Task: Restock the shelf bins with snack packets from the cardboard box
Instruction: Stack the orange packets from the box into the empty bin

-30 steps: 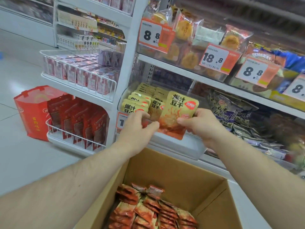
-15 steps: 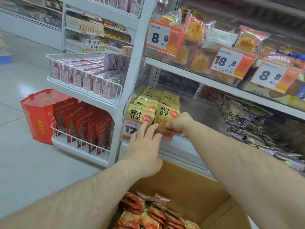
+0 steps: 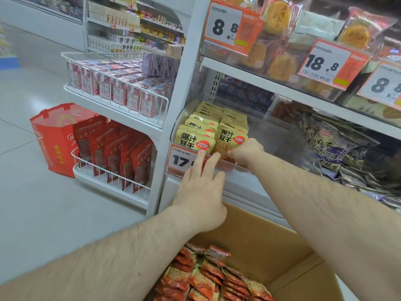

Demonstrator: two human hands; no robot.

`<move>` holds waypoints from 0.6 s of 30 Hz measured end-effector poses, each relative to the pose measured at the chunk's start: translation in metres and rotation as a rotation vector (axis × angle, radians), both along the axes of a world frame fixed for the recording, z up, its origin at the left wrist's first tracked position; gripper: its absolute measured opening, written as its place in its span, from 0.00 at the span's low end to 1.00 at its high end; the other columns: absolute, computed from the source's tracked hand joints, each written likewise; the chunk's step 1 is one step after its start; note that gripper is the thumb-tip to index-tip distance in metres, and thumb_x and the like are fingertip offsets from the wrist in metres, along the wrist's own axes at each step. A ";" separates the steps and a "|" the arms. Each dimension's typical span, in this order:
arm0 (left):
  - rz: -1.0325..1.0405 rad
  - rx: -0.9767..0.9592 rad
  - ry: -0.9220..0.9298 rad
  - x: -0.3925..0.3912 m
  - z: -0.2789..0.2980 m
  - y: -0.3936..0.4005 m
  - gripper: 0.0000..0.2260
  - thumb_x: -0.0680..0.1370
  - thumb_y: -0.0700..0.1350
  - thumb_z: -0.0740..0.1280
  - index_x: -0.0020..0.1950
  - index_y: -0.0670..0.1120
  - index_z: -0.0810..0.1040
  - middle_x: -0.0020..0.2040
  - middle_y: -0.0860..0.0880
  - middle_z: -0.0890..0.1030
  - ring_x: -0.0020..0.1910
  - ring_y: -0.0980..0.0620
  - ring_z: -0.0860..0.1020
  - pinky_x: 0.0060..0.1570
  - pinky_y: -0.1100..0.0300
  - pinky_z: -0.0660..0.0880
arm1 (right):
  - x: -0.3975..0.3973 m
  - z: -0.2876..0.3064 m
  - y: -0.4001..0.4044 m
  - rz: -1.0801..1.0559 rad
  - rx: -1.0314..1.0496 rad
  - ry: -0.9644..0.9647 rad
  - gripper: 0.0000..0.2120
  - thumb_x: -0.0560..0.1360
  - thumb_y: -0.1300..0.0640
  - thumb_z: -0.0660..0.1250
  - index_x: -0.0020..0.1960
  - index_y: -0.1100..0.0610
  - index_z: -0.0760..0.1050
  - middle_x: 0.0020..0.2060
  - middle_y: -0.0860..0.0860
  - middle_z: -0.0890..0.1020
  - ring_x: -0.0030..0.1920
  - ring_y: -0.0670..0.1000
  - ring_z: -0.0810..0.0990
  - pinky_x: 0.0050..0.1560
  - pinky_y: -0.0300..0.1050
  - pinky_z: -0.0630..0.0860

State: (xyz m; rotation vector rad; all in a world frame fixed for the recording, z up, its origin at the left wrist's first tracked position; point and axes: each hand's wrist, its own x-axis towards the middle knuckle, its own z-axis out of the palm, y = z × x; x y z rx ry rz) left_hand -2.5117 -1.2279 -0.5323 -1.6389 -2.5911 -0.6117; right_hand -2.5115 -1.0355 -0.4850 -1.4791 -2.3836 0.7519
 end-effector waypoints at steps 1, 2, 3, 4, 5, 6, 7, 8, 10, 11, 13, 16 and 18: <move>0.001 0.002 -0.001 0.000 0.000 0.001 0.28 0.77 0.47 0.63 0.76 0.49 0.60 0.79 0.52 0.36 0.77 0.44 0.30 0.76 0.45 0.43 | 0.000 0.000 0.000 0.017 -0.001 -0.003 0.09 0.76 0.54 0.72 0.48 0.57 0.73 0.38 0.52 0.78 0.32 0.48 0.76 0.24 0.39 0.68; 0.004 0.004 0.000 0.000 0.000 0.001 0.28 0.77 0.48 0.62 0.76 0.49 0.60 0.79 0.52 0.36 0.77 0.43 0.30 0.76 0.45 0.43 | 0.001 0.000 0.000 0.030 0.000 -0.005 0.09 0.76 0.53 0.71 0.48 0.57 0.73 0.37 0.51 0.77 0.33 0.48 0.76 0.25 0.40 0.69; 0.006 0.003 0.001 0.001 -0.001 0.003 0.27 0.77 0.48 0.62 0.76 0.48 0.60 0.79 0.52 0.36 0.77 0.43 0.30 0.76 0.45 0.43 | 0.001 0.000 0.000 0.038 0.003 0.000 0.09 0.76 0.53 0.71 0.49 0.57 0.73 0.38 0.51 0.77 0.35 0.49 0.77 0.28 0.40 0.71; 0.008 0.002 0.001 0.001 -0.001 0.003 0.27 0.77 0.48 0.63 0.75 0.48 0.61 0.79 0.51 0.36 0.77 0.43 0.30 0.76 0.45 0.43 | 0.001 -0.001 0.001 0.046 0.007 0.004 0.10 0.76 0.54 0.71 0.50 0.57 0.74 0.40 0.51 0.79 0.38 0.50 0.79 0.33 0.41 0.74; 0.010 0.000 -0.001 0.002 -0.001 0.004 0.27 0.77 0.48 0.63 0.75 0.48 0.61 0.79 0.51 0.36 0.77 0.42 0.30 0.76 0.45 0.44 | 0.001 -0.002 0.002 0.052 0.009 0.013 0.10 0.75 0.54 0.72 0.52 0.58 0.75 0.43 0.52 0.80 0.43 0.52 0.81 0.39 0.42 0.77; 0.012 -0.002 -0.003 0.002 -0.001 0.004 0.27 0.76 0.48 0.63 0.75 0.48 0.61 0.79 0.51 0.36 0.77 0.42 0.30 0.76 0.45 0.44 | 0.001 -0.003 0.003 0.052 -0.004 0.033 0.11 0.74 0.54 0.73 0.53 0.58 0.76 0.46 0.53 0.81 0.47 0.54 0.82 0.45 0.44 0.79; 0.014 -0.003 -0.005 0.003 0.000 0.005 0.27 0.76 0.48 0.63 0.75 0.48 0.61 0.79 0.51 0.36 0.77 0.42 0.30 0.76 0.44 0.44 | 0.001 -0.004 0.004 0.049 -0.033 0.059 0.12 0.74 0.55 0.73 0.53 0.59 0.76 0.47 0.54 0.81 0.49 0.54 0.82 0.48 0.45 0.79; 0.015 -0.002 -0.005 0.003 0.000 0.005 0.27 0.76 0.48 0.63 0.74 0.49 0.61 0.79 0.51 0.37 0.77 0.42 0.30 0.76 0.44 0.44 | 0.001 -0.004 0.005 0.048 -0.071 0.081 0.14 0.73 0.55 0.74 0.54 0.59 0.77 0.48 0.54 0.82 0.49 0.54 0.82 0.50 0.47 0.81; 0.022 0.009 -0.004 0.003 0.001 0.005 0.26 0.76 0.47 0.63 0.73 0.49 0.62 0.79 0.51 0.38 0.77 0.43 0.31 0.76 0.43 0.43 | 0.003 -0.002 0.007 0.048 -0.151 0.107 0.14 0.72 0.57 0.75 0.55 0.60 0.77 0.48 0.55 0.82 0.48 0.55 0.83 0.52 0.51 0.82; 0.027 0.018 -0.003 0.003 0.002 0.005 0.26 0.75 0.47 0.63 0.73 0.50 0.63 0.79 0.51 0.39 0.77 0.43 0.32 0.75 0.43 0.43 | 0.005 -0.001 0.008 0.048 -0.186 0.111 0.14 0.72 0.57 0.75 0.54 0.60 0.77 0.48 0.56 0.82 0.48 0.55 0.83 0.52 0.52 0.82; 0.034 0.042 0.001 0.003 0.003 0.005 0.25 0.75 0.47 0.63 0.72 0.50 0.63 0.79 0.51 0.41 0.78 0.44 0.34 0.75 0.43 0.44 | 0.011 0.003 0.007 0.051 -0.222 0.101 0.12 0.73 0.57 0.75 0.53 0.61 0.77 0.48 0.57 0.81 0.48 0.56 0.83 0.51 0.52 0.83; 0.029 0.122 0.023 0.006 0.004 0.005 0.26 0.74 0.47 0.64 0.72 0.51 0.63 0.77 0.51 0.46 0.77 0.45 0.41 0.74 0.45 0.46 | 0.022 0.013 0.003 0.057 -0.178 0.071 0.13 0.72 0.54 0.76 0.44 0.58 0.74 0.43 0.55 0.79 0.44 0.54 0.81 0.46 0.48 0.82; 0.019 0.200 0.031 0.010 0.003 0.006 0.26 0.74 0.47 0.64 0.72 0.51 0.65 0.74 0.50 0.52 0.73 0.46 0.48 0.72 0.49 0.51 | 0.030 0.023 -0.007 0.058 -0.069 -0.015 0.16 0.72 0.49 0.76 0.41 0.58 0.72 0.38 0.53 0.77 0.36 0.51 0.78 0.35 0.44 0.77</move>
